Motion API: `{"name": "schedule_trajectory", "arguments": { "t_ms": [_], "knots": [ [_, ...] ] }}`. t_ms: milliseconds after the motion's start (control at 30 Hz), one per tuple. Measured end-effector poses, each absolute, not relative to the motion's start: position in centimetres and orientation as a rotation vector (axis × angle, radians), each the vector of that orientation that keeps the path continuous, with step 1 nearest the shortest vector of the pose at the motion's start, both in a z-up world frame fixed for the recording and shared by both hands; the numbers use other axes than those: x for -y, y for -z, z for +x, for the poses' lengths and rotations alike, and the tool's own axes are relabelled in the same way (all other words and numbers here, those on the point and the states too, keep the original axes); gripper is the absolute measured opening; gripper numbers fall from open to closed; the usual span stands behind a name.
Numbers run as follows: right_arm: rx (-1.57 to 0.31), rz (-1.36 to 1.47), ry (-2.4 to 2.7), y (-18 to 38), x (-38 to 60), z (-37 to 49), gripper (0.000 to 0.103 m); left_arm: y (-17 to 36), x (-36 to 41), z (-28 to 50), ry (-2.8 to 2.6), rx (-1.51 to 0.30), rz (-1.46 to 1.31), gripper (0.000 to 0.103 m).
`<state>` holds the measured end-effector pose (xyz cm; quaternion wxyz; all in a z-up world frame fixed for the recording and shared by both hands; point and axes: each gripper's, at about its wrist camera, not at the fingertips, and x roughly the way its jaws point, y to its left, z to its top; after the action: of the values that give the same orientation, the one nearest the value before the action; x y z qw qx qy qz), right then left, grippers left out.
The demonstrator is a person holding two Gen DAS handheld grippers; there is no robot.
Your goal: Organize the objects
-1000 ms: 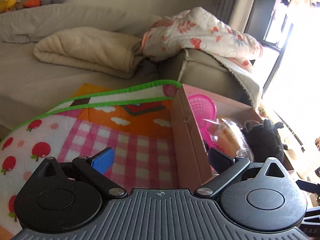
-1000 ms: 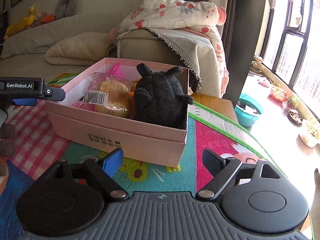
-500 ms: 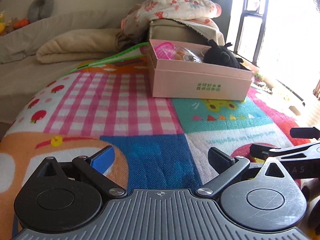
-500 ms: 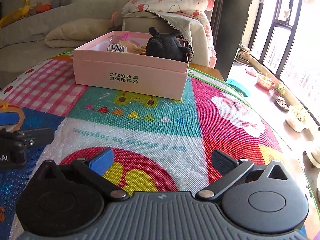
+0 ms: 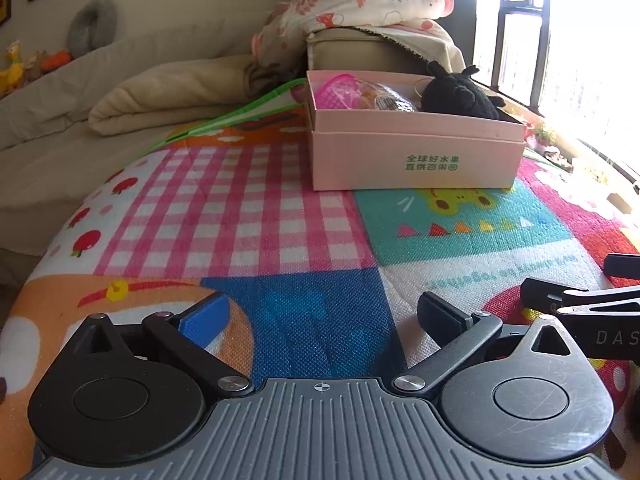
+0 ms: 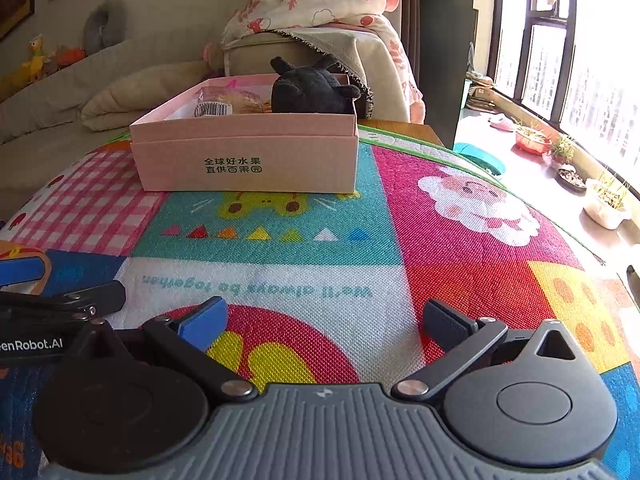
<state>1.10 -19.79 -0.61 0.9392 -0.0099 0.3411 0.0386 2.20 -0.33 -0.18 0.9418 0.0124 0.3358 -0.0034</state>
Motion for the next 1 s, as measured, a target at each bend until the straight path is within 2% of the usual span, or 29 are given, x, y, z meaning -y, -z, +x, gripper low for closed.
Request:
{"name": "schedule_trajectory", "arguments": {
  "t_ms": [1000],
  "knots": [
    [-0.693, -0.023, -0.078, 0.65, 19.67, 1.27, 0.103, 0.09, 0.21, 2.22, 0.009, -0.686, 0.022, 0.103]
  ]
}}
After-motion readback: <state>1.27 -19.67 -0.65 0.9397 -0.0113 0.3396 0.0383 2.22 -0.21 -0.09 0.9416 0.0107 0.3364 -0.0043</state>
